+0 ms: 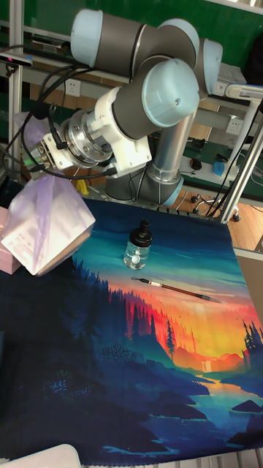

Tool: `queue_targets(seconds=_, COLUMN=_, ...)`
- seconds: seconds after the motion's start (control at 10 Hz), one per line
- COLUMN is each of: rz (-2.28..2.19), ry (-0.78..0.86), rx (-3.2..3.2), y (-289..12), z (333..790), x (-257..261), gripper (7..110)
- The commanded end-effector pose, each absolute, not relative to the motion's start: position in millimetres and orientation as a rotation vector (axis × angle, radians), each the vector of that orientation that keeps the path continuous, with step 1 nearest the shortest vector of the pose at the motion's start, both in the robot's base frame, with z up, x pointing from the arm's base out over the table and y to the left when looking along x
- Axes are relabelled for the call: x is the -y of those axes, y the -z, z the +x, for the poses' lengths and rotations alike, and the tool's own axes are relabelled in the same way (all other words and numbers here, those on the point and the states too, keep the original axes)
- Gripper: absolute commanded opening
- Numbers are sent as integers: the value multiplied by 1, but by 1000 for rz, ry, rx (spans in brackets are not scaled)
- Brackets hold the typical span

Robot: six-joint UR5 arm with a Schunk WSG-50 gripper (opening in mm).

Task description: Pick up a bag of things

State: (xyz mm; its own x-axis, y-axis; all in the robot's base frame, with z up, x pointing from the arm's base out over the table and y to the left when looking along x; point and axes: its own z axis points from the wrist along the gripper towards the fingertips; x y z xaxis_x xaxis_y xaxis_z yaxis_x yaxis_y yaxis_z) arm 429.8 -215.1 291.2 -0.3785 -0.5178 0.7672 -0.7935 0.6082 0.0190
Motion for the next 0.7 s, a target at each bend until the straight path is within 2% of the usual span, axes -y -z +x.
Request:
queue_targets(seconds=0.0, rz=1033, ry=-447, rx=2065, y=-291, z=429, x=214, gripper=7)
queue_targets(seconds=0.6, rz=1028, ry=-436, rx=2071, y=-289, z=429, x=213, gripper=7)
